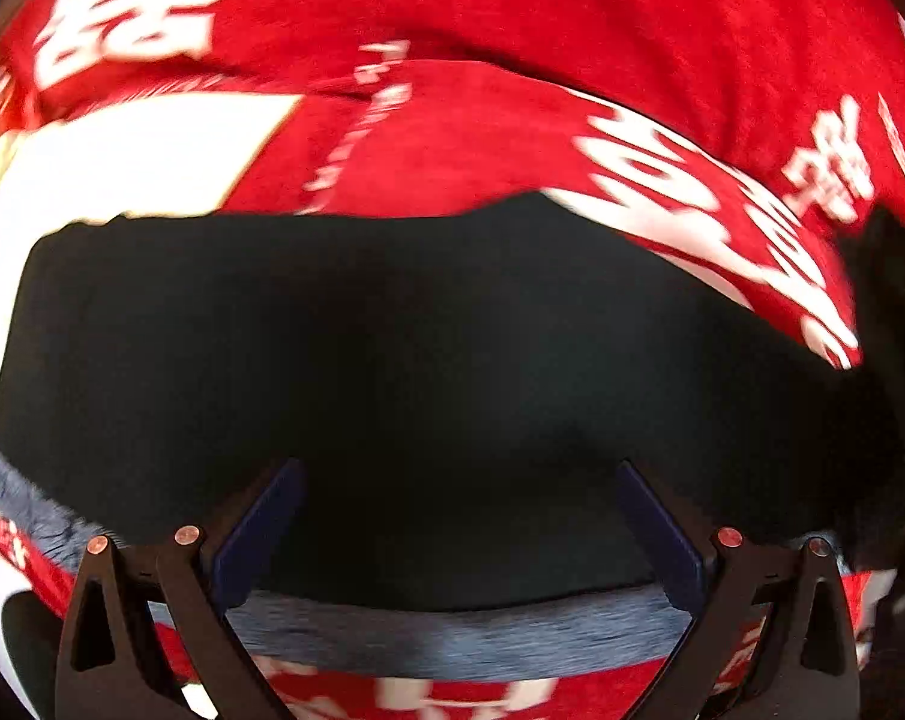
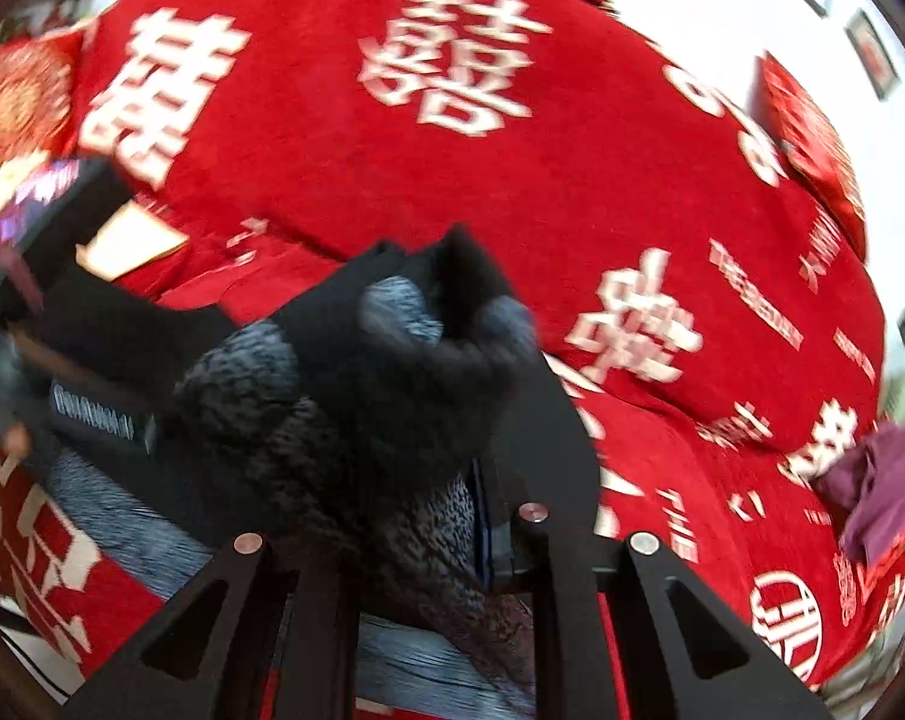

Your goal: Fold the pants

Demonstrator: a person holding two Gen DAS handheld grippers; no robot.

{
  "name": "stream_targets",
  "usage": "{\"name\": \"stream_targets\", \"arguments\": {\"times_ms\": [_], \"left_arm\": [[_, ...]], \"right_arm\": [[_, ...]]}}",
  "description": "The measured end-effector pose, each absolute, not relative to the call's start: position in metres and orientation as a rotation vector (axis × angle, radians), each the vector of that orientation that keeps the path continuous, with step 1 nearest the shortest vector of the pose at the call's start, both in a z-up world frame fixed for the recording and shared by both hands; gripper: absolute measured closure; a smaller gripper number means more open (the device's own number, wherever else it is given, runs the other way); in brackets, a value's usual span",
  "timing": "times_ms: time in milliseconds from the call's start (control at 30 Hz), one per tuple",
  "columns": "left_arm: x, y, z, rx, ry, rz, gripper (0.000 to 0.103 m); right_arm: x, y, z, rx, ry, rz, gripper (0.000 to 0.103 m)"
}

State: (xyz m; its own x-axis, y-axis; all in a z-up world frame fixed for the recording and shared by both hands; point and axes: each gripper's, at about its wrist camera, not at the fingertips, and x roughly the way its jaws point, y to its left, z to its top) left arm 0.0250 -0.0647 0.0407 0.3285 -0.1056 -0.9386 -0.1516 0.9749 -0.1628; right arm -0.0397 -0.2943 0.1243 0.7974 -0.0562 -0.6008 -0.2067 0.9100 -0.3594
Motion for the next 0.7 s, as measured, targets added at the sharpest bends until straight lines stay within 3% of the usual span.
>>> {"name": "stream_targets", "arguments": {"times_ms": [200,400,467,500,533,567,600,633,700], "left_arm": [[0.017,-0.023,0.033,-0.318,1.251,0.073,0.000],[0.017,-0.035,0.045,-0.302,1.213,0.027,0.000],[0.019,-0.038,0.052,-0.300,1.202,0.011,0.000],[0.020,-0.038,0.055,-0.301,1.199,0.006,0.000],[0.021,-0.039,0.059,-0.302,1.193,0.000,0.000],[0.021,-0.039,0.062,-0.301,1.187,-0.004,0.000],[0.020,-0.039,0.067,-0.295,1.174,-0.006,0.000],[0.020,-0.039,0.070,-0.291,1.167,-0.006,0.000],[0.022,-0.041,0.078,-0.291,1.162,-0.013,0.000]], "right_arm": [[-0.046,-0.227,0.077,-0.571,0.682,0.182,0.087],[-0.049,-0.199,0.038,-0.655,0.737,0.165,0.086],[-0.045,-0.195,0.043,-0.620,0.754,0.162,0.079],[-0.043,-0.193,0.045,-0.610,0.763,0.163,0.067],[-0.042,-0.188,0.045,-0.616,0.780,0.181,0.046],[-0.044,-0.185,0.047,-0.634,0.786,0.196,0.040],[-0.052,-0.181,0.050,-0.672,0.752,0.182,0.027],[-0.058,-0.179,0.054,-0.684,0.728,0.190,0.020],[-0.075,-0.181,0.068,-0.665,0.698,0.227,0.020]]}}
